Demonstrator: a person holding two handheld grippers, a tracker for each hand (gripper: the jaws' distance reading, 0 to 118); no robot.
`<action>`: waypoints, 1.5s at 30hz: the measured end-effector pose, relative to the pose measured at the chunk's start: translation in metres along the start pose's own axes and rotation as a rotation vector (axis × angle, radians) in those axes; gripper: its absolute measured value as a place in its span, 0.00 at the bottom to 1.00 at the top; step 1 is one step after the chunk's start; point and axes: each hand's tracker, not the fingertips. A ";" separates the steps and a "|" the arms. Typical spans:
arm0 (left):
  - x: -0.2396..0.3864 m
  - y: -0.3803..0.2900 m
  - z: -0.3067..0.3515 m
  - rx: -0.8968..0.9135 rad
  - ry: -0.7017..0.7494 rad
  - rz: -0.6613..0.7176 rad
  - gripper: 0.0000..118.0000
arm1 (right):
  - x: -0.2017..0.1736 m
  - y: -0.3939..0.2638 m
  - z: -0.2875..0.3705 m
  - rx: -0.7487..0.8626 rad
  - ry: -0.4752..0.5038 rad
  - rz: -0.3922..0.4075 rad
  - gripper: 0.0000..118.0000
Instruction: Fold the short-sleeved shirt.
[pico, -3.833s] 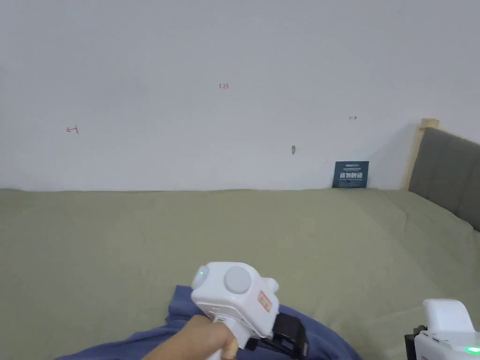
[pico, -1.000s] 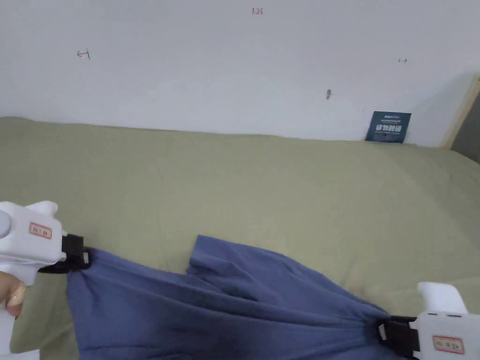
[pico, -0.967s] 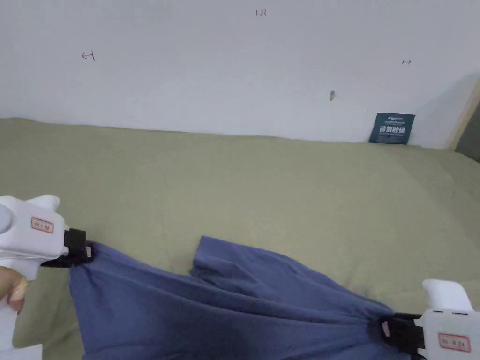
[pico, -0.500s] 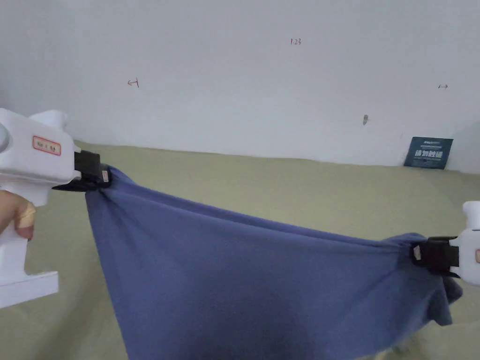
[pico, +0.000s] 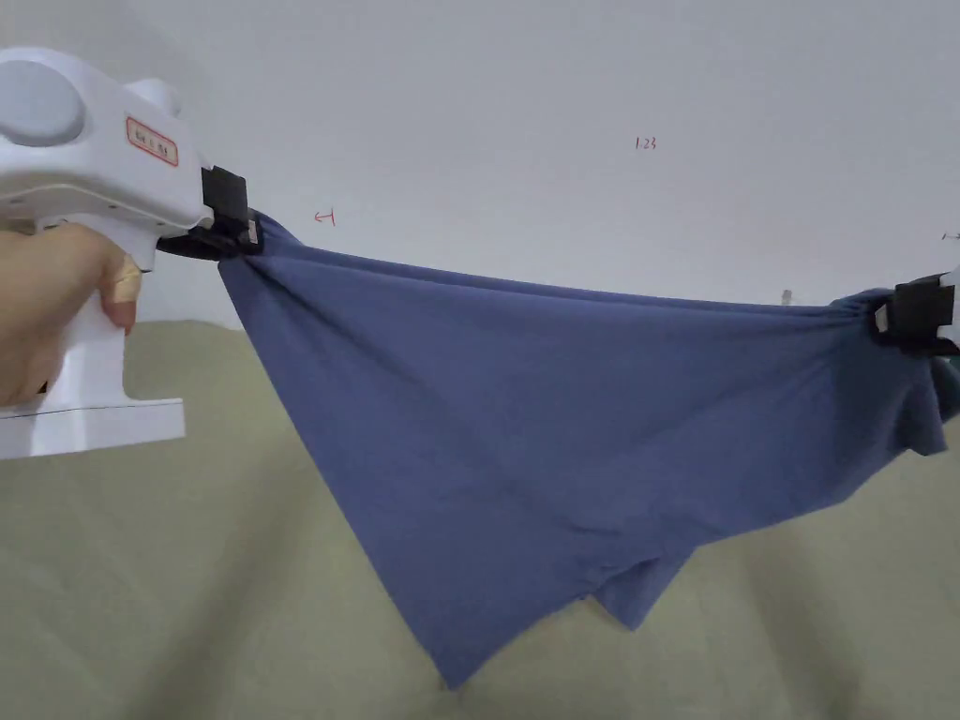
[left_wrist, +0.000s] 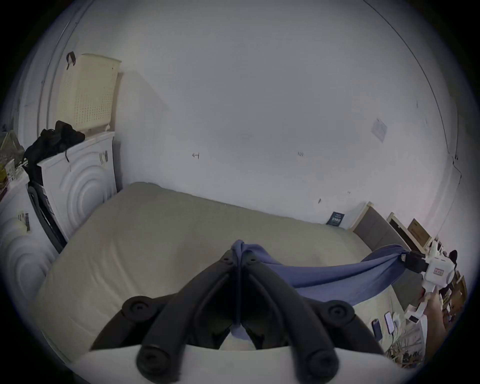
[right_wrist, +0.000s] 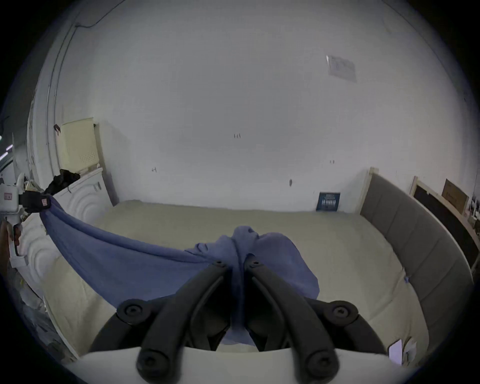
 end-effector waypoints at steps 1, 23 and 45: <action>-0.001 0.005 -0.003 0.018 0.006 0.007 0.02 | -0.003 0.005 -0.004 0.012 -0.015 0.007 0.06; -0.007 -0.113 -0.016 -0.115 0.077 -0.097 0.02 | -0.011 -0.083 -0.021 -0.091 -0.061 -0.027 0.06; -0.096 -0.421 0.097 -0.490 0.115 0.238 0.02 | 0.005 -0.360 0.107 -0.493 -0.042 -0.111 0.06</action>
